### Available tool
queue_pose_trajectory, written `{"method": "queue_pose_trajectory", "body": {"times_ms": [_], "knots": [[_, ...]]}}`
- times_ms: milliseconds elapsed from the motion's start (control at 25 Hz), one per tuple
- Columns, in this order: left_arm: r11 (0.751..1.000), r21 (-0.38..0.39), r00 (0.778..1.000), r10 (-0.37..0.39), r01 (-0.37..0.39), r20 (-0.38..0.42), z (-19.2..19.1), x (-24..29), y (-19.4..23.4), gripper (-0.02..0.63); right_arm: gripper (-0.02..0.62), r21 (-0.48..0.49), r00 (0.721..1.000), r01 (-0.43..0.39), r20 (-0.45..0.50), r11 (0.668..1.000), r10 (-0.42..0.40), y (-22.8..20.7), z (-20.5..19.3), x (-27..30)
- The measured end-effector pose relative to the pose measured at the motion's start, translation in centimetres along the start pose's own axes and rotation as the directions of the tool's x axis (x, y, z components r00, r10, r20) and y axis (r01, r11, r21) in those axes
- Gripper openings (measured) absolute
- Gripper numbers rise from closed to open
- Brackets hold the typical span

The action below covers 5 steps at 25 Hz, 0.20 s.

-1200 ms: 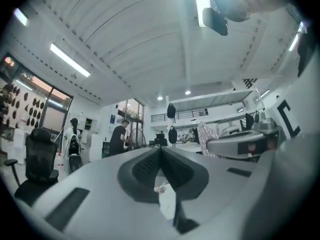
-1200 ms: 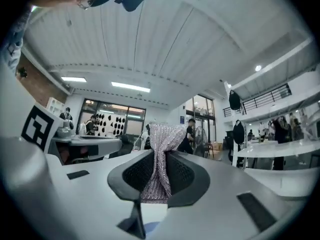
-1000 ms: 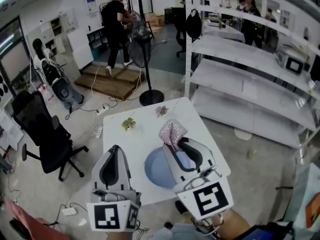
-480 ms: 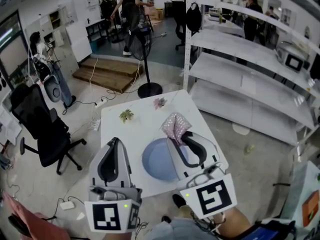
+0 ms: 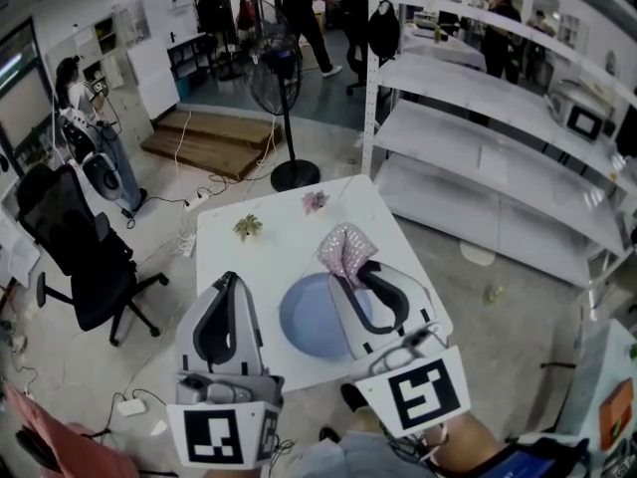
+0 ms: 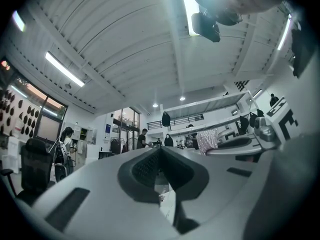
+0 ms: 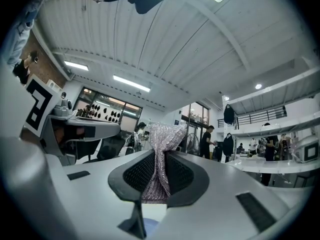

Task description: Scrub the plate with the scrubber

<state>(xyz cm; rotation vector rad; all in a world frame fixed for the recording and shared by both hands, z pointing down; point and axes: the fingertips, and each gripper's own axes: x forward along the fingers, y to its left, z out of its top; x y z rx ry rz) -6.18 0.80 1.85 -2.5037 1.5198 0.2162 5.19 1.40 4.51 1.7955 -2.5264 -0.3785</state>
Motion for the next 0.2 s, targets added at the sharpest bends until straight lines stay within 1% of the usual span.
{"method": "queue_pose_trajectory", "body": {"times_ms": [200], "knots": [[1.000,0.001,1.000,-0.016,0.016,0.017,0.30,0.45,-0.23,0.006,0.078,-0.003,1.000,0.001,-0.002,1.000,-0.001,-0.06,-0.24,0.29]]}}
